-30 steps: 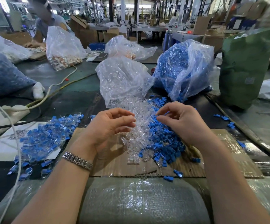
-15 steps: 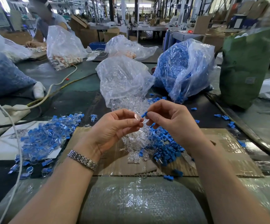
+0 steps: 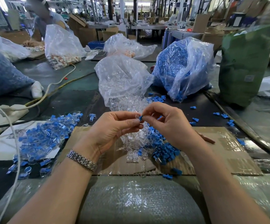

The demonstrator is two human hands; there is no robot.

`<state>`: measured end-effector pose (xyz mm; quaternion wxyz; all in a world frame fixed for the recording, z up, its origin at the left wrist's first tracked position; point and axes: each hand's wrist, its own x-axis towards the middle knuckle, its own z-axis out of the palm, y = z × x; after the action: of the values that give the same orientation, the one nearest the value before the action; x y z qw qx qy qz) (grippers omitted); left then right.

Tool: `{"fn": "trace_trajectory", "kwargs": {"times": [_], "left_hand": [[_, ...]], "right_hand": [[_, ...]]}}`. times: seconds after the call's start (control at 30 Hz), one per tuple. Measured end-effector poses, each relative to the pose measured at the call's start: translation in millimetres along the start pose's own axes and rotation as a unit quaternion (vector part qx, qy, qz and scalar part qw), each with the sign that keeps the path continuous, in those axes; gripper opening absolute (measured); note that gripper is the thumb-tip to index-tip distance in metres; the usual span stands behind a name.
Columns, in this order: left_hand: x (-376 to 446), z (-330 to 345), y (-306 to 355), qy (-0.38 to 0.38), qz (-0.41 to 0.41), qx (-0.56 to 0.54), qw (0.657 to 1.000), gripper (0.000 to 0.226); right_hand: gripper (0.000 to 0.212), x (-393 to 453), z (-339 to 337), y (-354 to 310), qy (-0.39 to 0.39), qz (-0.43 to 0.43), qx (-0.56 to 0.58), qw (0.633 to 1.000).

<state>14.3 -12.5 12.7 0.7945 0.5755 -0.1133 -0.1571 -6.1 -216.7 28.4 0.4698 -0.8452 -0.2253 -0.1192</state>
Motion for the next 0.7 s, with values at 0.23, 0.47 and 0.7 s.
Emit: {"fn": "trace_trajectory", "kwargs": {"times": [0.23,0.47,0.7], "left_hand": [[-1,0,-1,0.04,0.019,-0.026,0.999,0.026],[1,1,-2,0.054,0.021,-0.058,0.997,0.021],[1,2,1,0.076,0.019,-0.077,0.994,0.035]], "right_hand": [[0.05,0,-30,24,0.033,0.25,-0.311,0.916],[0.044,-1,-28,33,-0.062,0.346,-0.402,0.846],[0.035,0,-37,22,0.025,0.333,-0.27,0.903]]}}
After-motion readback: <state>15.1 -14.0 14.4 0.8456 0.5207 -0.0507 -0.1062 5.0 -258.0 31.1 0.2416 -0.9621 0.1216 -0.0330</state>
